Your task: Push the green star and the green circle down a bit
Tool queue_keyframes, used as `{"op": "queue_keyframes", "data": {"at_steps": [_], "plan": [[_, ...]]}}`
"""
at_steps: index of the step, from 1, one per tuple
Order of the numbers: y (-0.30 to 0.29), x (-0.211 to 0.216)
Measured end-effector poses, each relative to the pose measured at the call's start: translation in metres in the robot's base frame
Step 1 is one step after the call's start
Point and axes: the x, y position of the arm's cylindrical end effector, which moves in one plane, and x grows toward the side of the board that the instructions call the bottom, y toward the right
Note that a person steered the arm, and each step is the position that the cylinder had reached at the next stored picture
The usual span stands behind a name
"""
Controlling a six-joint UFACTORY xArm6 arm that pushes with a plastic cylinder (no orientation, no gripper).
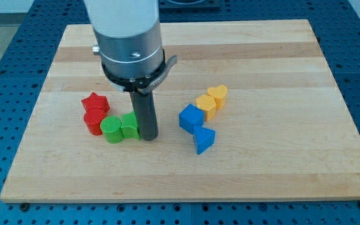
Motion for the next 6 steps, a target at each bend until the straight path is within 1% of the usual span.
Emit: {"op": "queue_keyframes", "data": {"at_steps": [1,2,3,4,5,6], "plan": [[0.015,-0.008],[0.019,-0.042],[-0.007,-0.048],[-0.020,-0.028],[-0.020,-0.013],[-0.013,-0.017]]}}
